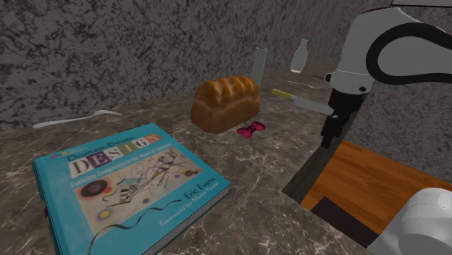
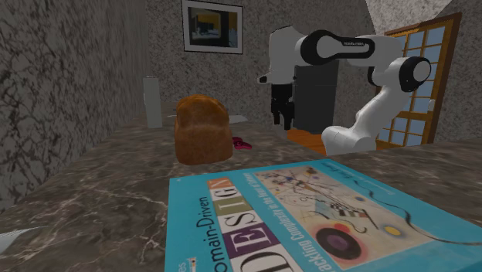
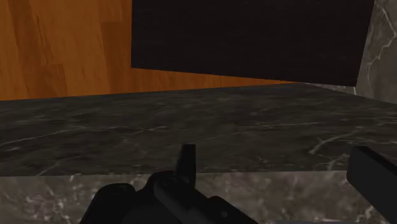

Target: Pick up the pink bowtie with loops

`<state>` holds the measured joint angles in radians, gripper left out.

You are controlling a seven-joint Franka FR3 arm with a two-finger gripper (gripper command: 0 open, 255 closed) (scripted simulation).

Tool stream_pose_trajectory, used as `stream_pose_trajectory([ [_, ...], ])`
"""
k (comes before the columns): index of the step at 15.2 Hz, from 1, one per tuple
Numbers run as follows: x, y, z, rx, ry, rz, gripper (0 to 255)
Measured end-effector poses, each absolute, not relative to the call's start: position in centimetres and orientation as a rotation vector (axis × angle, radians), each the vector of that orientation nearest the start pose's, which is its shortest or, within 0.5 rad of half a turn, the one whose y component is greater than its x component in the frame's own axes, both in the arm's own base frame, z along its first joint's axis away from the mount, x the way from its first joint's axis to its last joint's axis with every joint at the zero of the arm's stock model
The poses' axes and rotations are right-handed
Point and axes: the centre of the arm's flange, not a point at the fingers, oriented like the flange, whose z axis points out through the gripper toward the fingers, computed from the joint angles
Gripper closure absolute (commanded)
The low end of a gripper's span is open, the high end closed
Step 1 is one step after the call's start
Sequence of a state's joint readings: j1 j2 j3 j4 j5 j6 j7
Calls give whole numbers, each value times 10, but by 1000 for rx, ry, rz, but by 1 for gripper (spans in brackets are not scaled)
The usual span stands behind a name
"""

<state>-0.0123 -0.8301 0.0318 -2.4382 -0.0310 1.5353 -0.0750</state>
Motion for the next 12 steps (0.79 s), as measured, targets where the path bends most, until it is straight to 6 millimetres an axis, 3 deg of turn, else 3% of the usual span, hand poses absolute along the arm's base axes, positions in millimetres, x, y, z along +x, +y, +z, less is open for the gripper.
stream_pose_trajectory([
  [2,294,6,562,-3186,-164,108,0],
  [9,358,25,568,-3116,-581,-61,0],
  [12,387,45,567,-3061,-770,-137,0],
])
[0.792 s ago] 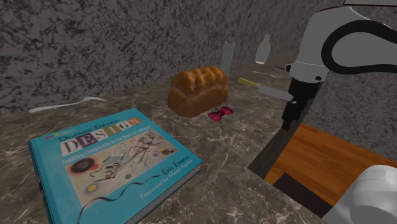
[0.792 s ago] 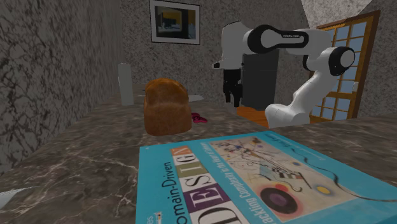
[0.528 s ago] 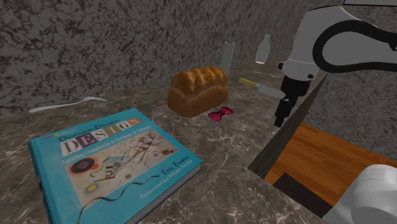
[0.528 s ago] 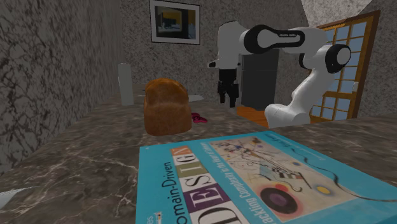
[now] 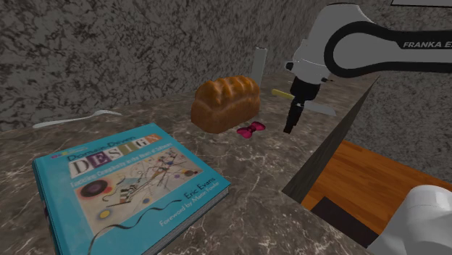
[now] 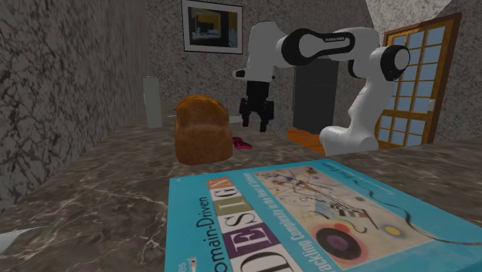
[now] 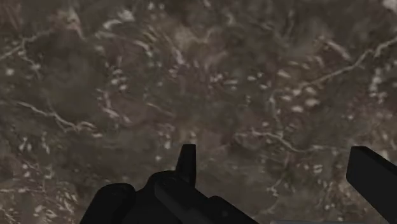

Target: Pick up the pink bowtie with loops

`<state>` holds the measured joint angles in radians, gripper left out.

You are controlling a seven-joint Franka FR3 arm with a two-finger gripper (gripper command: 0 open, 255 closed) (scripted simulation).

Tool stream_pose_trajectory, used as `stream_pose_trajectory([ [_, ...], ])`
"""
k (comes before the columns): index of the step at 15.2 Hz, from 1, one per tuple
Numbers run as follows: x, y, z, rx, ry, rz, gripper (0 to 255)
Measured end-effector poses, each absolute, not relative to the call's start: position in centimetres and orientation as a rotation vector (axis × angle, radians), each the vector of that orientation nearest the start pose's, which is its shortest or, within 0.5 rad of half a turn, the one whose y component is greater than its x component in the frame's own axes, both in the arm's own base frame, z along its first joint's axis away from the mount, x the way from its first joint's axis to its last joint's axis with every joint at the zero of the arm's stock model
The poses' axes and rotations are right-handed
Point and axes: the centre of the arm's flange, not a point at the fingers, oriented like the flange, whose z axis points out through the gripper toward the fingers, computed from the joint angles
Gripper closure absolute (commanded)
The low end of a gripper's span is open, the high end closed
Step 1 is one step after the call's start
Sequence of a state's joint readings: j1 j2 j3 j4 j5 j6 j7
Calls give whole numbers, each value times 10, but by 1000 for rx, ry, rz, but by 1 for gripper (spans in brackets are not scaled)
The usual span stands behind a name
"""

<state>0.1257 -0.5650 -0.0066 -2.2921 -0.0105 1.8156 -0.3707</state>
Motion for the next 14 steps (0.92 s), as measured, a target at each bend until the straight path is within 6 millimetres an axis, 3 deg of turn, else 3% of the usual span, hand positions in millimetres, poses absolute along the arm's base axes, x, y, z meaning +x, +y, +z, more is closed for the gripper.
stream_pose_trajectory([
  [7,435,86,583,-2896,-1167,-306,0],
  [14,439,91,551,-2878,-1201,-321,0],
])
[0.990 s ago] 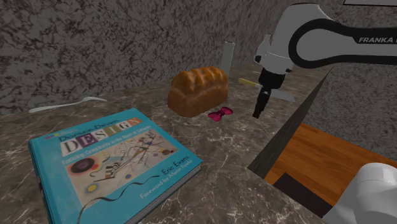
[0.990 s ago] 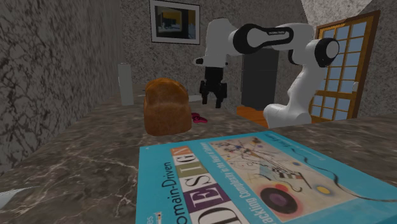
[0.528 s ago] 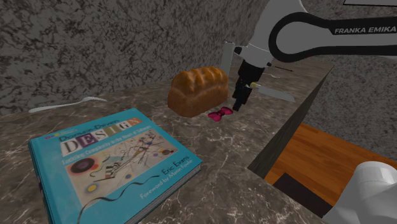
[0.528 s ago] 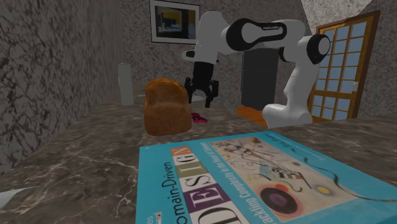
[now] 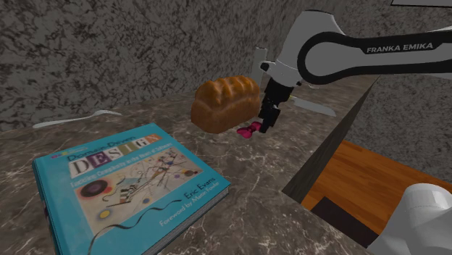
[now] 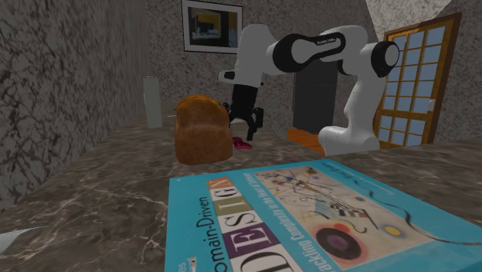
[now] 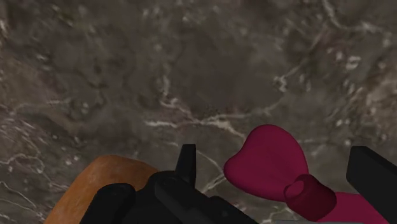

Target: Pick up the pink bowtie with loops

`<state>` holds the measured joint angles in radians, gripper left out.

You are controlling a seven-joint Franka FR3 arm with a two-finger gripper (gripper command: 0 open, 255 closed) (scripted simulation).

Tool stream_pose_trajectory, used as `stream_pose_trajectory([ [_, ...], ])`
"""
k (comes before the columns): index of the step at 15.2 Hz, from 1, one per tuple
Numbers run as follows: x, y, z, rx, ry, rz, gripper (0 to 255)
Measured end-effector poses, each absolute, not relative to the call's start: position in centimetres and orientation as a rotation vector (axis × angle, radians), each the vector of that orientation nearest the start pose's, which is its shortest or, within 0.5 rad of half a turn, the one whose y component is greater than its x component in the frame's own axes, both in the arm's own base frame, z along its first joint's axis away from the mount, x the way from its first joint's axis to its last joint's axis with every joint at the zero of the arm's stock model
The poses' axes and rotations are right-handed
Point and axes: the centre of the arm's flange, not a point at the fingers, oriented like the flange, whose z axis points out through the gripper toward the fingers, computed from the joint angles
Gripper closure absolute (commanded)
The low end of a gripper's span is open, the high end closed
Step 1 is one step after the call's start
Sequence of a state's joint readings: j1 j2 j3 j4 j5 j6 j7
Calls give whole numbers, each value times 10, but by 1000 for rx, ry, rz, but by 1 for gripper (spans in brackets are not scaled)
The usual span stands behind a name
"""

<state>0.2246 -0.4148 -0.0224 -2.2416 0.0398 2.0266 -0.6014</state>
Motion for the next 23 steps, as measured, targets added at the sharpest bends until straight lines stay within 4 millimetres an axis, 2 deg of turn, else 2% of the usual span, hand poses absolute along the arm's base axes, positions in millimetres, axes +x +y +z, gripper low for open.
stream_pose_trajectory([
  [1,439,92,548,-2878,-1201,-321,0],
  [2,439,92,546,-2878,-1201,-321,255],
  [14,440,92,551,-2879,-1201,-325,255],
  [23,440,91,595,-2879,-1201,-322,255],
])
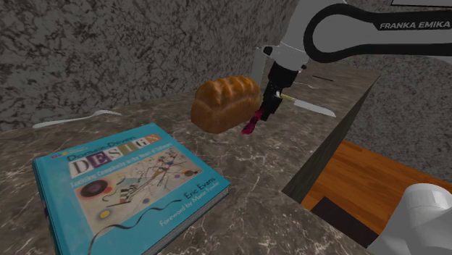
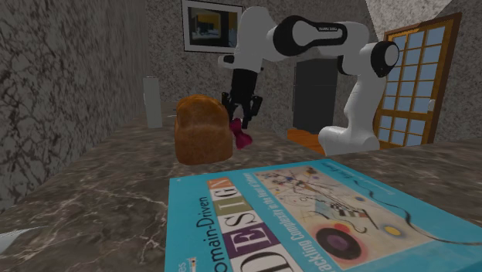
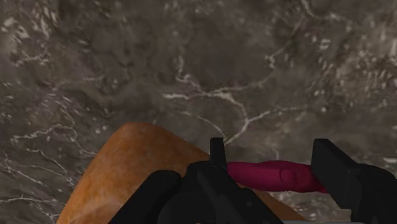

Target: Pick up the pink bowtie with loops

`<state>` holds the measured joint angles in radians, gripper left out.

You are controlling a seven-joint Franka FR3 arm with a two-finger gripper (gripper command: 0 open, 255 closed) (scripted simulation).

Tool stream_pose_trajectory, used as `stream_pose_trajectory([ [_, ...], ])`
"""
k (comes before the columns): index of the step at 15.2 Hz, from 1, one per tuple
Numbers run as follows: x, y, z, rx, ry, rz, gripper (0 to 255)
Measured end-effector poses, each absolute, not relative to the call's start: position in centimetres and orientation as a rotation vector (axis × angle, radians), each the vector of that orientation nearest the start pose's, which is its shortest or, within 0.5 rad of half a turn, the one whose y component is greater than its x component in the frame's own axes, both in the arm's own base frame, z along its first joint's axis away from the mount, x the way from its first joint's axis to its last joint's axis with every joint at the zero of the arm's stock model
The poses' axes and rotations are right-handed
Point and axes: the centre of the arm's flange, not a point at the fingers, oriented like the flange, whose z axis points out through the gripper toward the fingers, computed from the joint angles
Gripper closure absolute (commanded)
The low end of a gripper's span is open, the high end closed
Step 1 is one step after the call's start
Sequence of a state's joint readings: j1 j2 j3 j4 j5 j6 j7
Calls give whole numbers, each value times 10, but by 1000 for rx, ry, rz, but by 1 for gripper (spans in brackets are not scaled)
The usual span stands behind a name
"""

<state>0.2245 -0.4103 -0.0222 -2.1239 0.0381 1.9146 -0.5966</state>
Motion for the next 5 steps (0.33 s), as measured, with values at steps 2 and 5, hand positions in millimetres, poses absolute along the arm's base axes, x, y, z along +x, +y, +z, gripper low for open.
stream_pose_trajectory([
  [2,439,91,608,-2879,-1201,-322,255],
  [5,439,91,621,-2879,-1201,-322,255],
])
